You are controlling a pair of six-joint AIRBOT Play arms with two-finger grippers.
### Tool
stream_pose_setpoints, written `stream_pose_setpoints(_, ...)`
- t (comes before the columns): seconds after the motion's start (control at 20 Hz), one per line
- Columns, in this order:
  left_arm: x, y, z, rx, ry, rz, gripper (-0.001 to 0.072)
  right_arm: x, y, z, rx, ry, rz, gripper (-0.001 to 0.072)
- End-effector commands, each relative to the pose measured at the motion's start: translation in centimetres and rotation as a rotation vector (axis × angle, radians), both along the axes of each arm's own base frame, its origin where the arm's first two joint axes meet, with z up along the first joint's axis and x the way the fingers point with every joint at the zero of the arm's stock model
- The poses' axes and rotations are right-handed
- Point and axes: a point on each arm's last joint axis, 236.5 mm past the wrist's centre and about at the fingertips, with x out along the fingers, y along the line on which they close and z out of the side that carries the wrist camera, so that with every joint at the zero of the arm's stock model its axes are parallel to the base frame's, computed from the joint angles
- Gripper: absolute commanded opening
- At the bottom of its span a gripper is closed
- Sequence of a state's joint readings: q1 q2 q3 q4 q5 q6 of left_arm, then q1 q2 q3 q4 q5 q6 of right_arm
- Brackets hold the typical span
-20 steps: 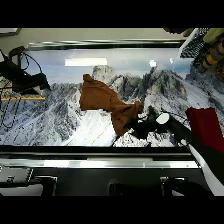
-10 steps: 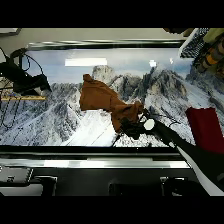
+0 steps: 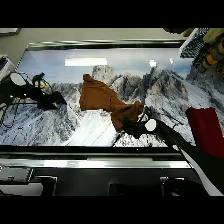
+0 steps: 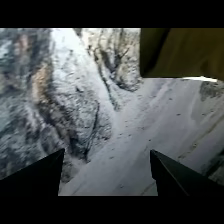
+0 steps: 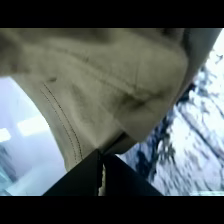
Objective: Fold the clothes and pants, and hang the long-sleeved shirts on hangers.
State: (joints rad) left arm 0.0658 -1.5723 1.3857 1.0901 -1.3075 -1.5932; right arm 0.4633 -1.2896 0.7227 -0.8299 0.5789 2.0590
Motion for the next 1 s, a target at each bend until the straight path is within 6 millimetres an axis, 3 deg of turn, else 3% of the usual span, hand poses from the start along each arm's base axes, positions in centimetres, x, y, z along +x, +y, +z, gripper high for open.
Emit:
stream_pose_setpoints(0.0,1.6,-3.2,-3.6,-0.166,-0.044,0.041,0.0614,-1.8,-0.1,1.3,-0.016,0.008,0.079,0.0027)
stream_pose_setpoints(0.15,2.3,-5.5,-6.0,-0.21,-0.041,0.024,0.0613,-2.4,0.0,2.6,-0.005,-0.002,0.102,0.0027)
stream_pose_setpoints(0.35,3.0,-6.6,-8.5,-0.192,-0.038,0.036,0.0606,-2.5,0.0,3.9,0.009,-0.03,0.107,0.0027)
stream_pose_setpoints(0.6,5.2,-5.8,-8.7,-0.159,-0.113,0.091,0.0604,-2.8,0.1,5.2,0.023,-0.047,0.118,0.0027)
stream_pose_setpoints(0.85,5.2,-6.8,-9.2,-0.153,-0.118,0.078,0.0596,-2.8,0.1,6.0,0.031,-0.066,0.116,0.0027)
stream_pose_setpoints(0.9,5.1,-7.2,-9.2,-0.154,-0.116,0.068,0.0539,-2.8,0.1,6.1,0.033,-0.071,0.115,0.0027)
stream_pose_setpoints(0.95,4.9,-7.6,-9.1,-0.161,-0.111,0.061,0.0253,-2.6,0.0,6.4,0.027,-0.087,0.116,0.0027)
